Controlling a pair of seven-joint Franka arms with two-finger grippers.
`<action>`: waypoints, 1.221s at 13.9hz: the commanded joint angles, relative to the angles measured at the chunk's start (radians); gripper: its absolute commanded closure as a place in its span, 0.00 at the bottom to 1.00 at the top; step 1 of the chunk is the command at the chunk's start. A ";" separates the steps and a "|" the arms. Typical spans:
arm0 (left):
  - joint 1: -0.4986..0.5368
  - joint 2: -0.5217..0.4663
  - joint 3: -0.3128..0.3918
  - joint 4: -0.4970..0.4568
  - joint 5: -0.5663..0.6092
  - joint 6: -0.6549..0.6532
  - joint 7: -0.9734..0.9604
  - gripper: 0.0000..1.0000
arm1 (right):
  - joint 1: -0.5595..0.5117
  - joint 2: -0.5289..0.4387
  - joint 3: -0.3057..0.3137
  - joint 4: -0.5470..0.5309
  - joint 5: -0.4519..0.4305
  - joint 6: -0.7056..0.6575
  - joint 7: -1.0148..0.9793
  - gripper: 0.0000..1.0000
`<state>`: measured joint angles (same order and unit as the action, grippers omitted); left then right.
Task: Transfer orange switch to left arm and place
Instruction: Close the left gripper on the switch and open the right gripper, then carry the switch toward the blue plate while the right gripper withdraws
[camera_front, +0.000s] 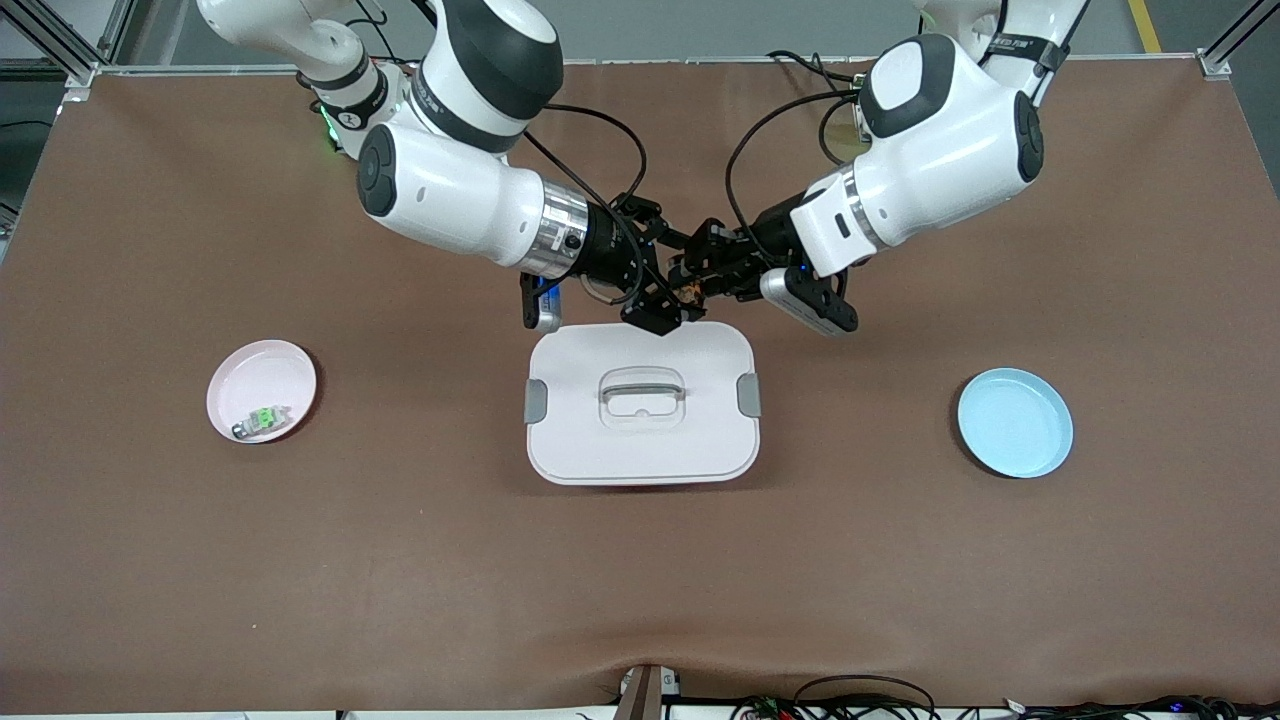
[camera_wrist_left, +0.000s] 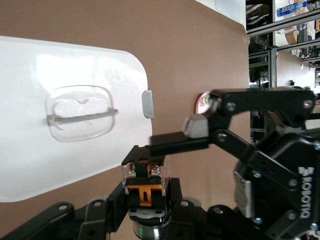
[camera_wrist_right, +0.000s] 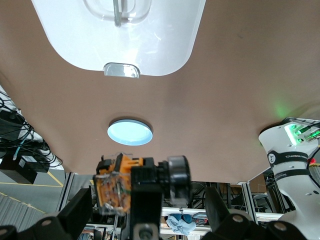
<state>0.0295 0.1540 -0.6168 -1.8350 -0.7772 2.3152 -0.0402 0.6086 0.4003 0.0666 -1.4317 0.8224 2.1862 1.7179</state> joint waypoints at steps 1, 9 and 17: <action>0.029 0.006 -0.001 0.013 0.093 0.001 0.011 1.00 | -0.010 0.000 -0.001 0.020 0.012 -0.013 0.011 0.00; 0.177 0.010 -0.001 0.017 0.353 -0.089 0.011 1.00 | -0.117 -0.112 -0.008 0.016 -0.152 -0.297 -0.182 0.00; 0.334 0.082 -0.001 0.057 0.726 -0.240 0.083 1.00 | -0.256 -0.222 -0.007 -0.010 -0.432 -0.575 -0.621 0.00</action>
<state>0.3413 0.2054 -0.6080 -1.8070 -0.1204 2.1206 -0.0107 0.3522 0.2261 0.0446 -1.4018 0.4843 1.6239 1.1723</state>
